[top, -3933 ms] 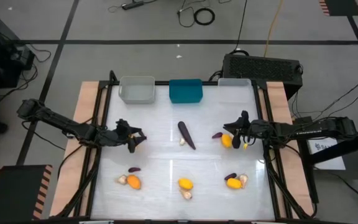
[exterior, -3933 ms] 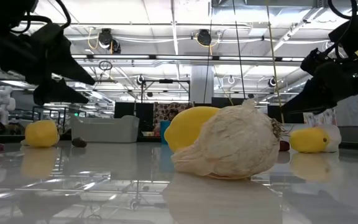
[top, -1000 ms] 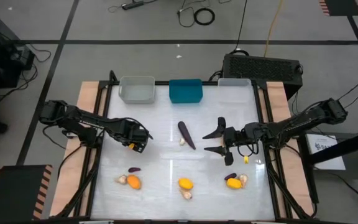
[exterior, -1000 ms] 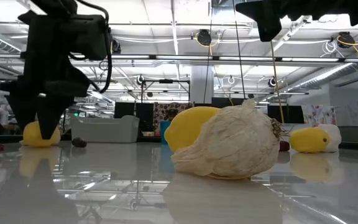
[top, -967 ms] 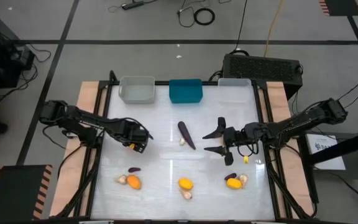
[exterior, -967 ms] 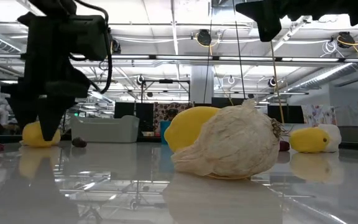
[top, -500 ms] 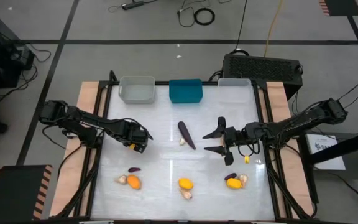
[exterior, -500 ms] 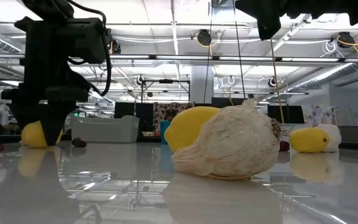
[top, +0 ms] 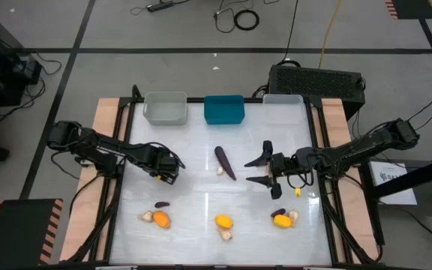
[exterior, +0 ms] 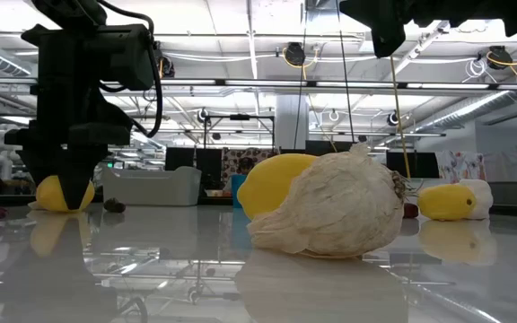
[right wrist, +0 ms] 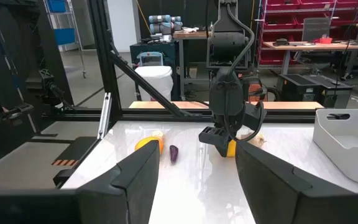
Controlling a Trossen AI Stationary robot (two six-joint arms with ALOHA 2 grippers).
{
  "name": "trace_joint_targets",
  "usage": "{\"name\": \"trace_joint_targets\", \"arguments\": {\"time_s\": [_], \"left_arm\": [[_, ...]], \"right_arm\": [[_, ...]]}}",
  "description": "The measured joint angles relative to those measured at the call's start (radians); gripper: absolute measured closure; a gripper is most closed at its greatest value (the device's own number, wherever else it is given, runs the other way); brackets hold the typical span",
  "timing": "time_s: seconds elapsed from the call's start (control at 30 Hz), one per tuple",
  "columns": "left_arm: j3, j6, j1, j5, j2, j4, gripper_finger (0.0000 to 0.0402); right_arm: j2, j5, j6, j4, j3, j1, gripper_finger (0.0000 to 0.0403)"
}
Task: Sort produce into baskets
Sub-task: Put the top left lemon into the gray bin
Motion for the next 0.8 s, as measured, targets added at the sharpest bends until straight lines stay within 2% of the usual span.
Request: {"name": "trace_joint_targets", "arguments": {"time_s": [0.23,0.43,0.6,0.8], "left_arm": [[0.051,0.075,0.003,-0.024,0.000,-0.007,0.0185],[0.214,0.225,0.067,-0.054,0.000,-0.057,0.0186],[0.367,0.382,0.210,-0.174,-0.001,-0.143,0.0186],[0.412,0.562,0.488,-0.166,-0.001,-0.103,0.0186]], "right_arm": [[0.000,0.000,-0.010,0.000,0.000,0.000,0.0200],[0.000,0.001,-0.039,-0.001,0.000,-0.010,0.0200],[0.000,0.046,-0.097,-0.002,0.000,-0.040,0.0200],[0.000,0.138,-0.156,-0.009,0.000,-0.081,0.0200]]}}
